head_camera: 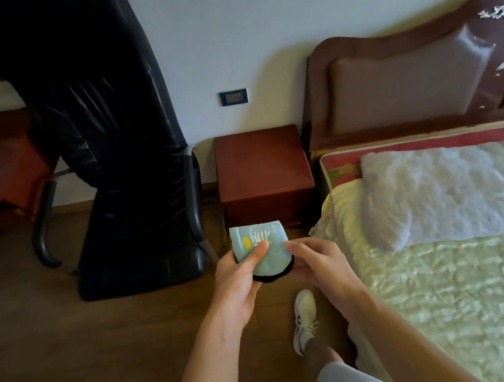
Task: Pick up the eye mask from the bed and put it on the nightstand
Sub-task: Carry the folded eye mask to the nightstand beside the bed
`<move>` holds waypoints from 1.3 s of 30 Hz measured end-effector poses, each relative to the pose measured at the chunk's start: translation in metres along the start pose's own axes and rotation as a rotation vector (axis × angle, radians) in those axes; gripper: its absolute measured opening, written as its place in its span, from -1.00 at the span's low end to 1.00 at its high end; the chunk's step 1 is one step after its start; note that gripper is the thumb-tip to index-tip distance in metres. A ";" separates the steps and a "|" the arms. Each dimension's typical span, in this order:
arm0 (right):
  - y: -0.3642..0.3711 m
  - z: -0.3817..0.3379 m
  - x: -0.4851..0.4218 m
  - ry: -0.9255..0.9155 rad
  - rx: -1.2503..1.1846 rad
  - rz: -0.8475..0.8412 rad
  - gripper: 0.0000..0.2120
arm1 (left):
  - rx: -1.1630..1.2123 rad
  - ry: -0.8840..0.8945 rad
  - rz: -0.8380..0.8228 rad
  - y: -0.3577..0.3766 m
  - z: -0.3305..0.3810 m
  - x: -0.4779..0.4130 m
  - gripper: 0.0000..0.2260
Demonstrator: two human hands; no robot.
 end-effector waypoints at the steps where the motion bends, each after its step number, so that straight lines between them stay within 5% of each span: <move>1: -0.003 -0.006 -0.023 0.003 -0.011 -0.001 -0.56 | 0.003 0.003 0.003 0.007 0.012 -0.018 -0.75; 5: -0.017 -0.040 -0.116 0.016 -0.037 -0.022 -0.73 | 0.004 -0.009 0.022 0.042 0.065 -0.089 -0.75; 13: -0.040 -0.106 -0.255 0.041 -0.030 -0.028 -0.76 | -0.002 0.004 0.019 0.105 0.151 -0.198 -0.56; 39: 0.004 -0.156 -0.487 0.115 -0.085 0.106 -0.79 | -0.011 -0.090 -0.073 0.116 0.299 -0.415 -0.68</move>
Point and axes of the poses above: each hand's wrist, its own x-axis away from the middle knuckle, its own y-axis out of the palm, z = x × y, the point moved 4 cm from there along -x, towards the middle knuckle, and after that the axes turned 6 degrees about -y, right-handed, at the moved point
